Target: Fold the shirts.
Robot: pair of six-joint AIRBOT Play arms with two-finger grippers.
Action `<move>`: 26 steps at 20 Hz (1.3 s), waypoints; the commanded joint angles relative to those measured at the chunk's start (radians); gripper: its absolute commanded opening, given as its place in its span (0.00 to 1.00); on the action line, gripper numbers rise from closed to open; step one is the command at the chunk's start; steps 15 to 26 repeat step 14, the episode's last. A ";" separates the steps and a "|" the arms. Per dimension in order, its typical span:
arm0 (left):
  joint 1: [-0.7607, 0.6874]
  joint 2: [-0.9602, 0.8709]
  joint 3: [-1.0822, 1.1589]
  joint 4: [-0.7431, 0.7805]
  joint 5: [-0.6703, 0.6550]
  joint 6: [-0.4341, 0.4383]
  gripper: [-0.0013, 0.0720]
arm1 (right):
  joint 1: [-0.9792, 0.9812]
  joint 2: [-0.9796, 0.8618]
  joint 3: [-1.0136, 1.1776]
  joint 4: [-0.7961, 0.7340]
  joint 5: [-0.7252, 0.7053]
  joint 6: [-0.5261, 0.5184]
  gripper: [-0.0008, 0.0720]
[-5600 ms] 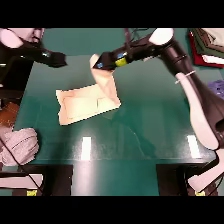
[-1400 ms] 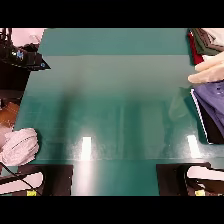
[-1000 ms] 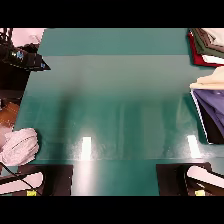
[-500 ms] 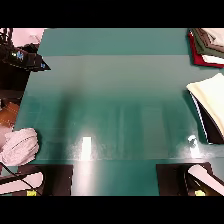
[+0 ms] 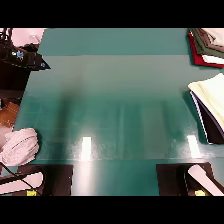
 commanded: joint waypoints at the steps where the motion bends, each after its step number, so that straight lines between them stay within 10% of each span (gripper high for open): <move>1: 0.001 0.001 0.001 -0.001 0.006 -0.003 0.05 | 0.190 0.005 0.070 0.091 -0.013 0.003 0.47; 4: 0.001 0.001 0.001 -0.001 0.036 -0.003 0.05 | 0.373 0.003 0.133 0.088 -0.044 0.002 0.40; 6: 0.001 0.001 0.001 -0.001 0.051 -0.003 0.05 | 0.467 0.003 0.169 0.085 -0.071 0.000 0.04; 26: 0.001 0.001 0.001 -0.001 0.057 -0.003 0.05 | 0.634 0.000 0.211 0.084 -0.113 0.001 0.04</move>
